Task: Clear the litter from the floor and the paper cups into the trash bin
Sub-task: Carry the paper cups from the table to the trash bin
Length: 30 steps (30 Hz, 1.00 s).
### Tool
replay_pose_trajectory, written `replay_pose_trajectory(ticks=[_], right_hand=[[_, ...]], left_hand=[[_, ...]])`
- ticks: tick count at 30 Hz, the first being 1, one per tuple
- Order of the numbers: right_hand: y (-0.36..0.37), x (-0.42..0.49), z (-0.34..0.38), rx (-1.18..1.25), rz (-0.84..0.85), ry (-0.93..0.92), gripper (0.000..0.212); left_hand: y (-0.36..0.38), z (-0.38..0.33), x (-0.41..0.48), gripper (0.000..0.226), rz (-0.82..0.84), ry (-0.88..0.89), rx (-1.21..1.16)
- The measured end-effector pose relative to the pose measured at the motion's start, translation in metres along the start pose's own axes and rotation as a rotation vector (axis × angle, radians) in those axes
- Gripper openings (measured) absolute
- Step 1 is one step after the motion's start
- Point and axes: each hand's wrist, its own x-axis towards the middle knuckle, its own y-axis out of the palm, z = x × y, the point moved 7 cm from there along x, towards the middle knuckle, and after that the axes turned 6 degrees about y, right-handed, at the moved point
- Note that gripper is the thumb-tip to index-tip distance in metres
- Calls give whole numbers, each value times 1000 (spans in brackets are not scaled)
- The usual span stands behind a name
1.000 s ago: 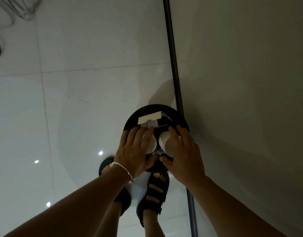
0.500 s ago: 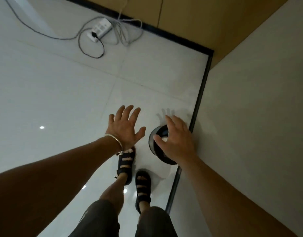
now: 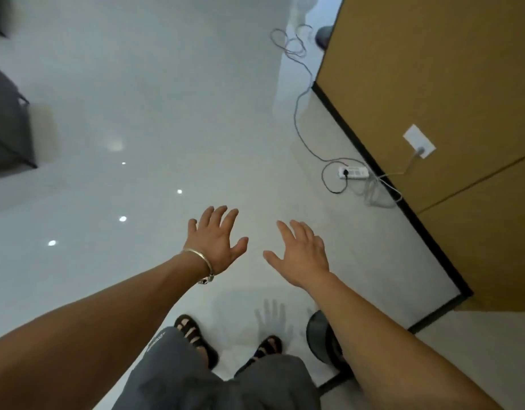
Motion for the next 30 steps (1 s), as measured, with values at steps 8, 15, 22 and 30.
replay_pose_trajectory(ticks=[8,15,22,30], right_hand=[[1,9,288,-133,19,-362,82],[42,-21,530,-169,63,-637,80],[68,-20,697,-278,84,-839,81],[76,10,912,-310,44,-1054,80]], left_hand=[[-55,234,-139,74,-139,-373,-107],[-85,416,-286,72,-199,-703,-126],[-93,542,-359,73,-259,-915,-170],[-149,704,-396,73,-346,-1124,-135]])
